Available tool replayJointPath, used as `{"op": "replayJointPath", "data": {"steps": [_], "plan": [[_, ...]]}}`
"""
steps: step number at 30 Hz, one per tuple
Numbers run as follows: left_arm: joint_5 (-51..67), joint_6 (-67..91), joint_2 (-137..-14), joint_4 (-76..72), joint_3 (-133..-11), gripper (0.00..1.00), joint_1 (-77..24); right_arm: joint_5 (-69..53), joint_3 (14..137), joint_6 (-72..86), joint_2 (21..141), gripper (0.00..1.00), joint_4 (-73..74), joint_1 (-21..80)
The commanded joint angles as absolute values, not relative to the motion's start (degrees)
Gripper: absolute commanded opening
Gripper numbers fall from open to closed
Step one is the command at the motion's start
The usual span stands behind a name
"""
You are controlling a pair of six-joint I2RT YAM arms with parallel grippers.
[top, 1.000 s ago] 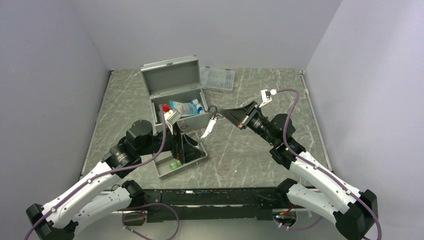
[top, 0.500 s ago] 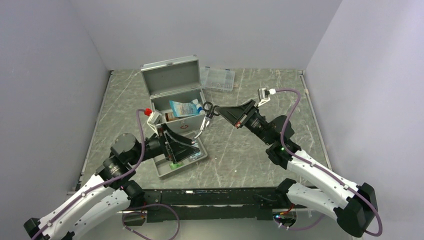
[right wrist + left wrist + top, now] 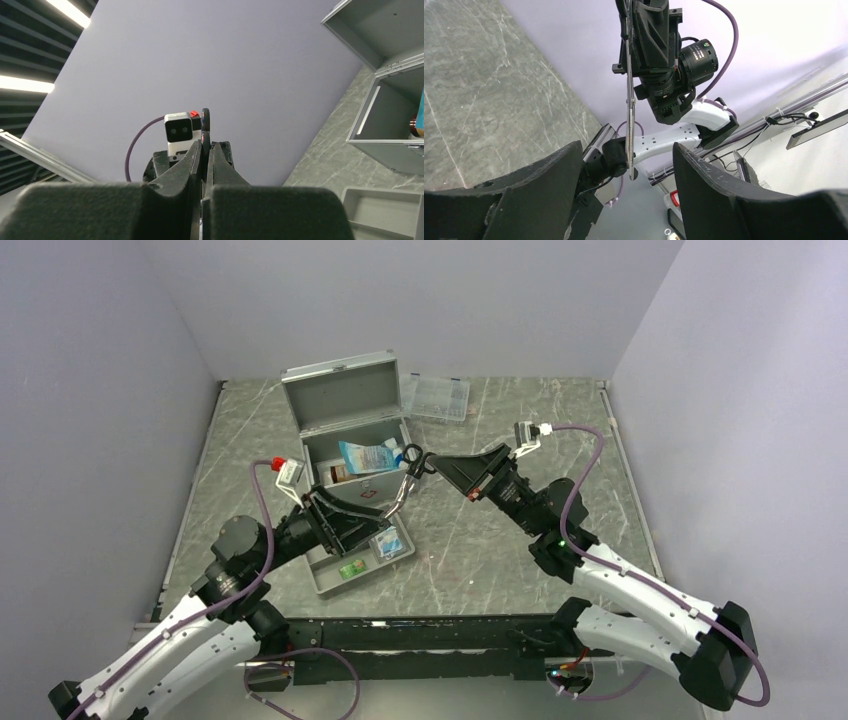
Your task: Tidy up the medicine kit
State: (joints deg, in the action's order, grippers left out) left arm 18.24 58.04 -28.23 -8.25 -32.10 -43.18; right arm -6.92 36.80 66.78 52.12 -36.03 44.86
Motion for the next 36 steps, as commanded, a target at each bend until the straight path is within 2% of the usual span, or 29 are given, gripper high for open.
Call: {"op": "replayJointPath", "data": {"steps": [1,13,22,32,36], "plan": [[17.9,59.0,-29.0,-12.8,-32.9,0.68,-42.9,-5.0,36.7,67.8,52.2,0.00,-41.7,45.8],[17.8,57.1,-29.1,-11.4,-35.3,0.41,-42.9,-4.5,36.7,67.6,52.9,0.00,-42.5,47.4],[18.2,57.2,-29.0,-11.5,-35.6,0.24,-43.0,-3.3,35.7,67.3,52.8,0.00,-42.8,48.0],[20.3,57.2,-30.5,-12.6,-35.9,0.18,-42.9,-2.5,35.6,67.2,52.8,0.00,-42.6,48.2],[20.7,57.1,-31.0,-12.7,-36.0,0.08,-42.9,-2.2,35.5,67.2,52.7,0.00,-42.5,48.3]]}}
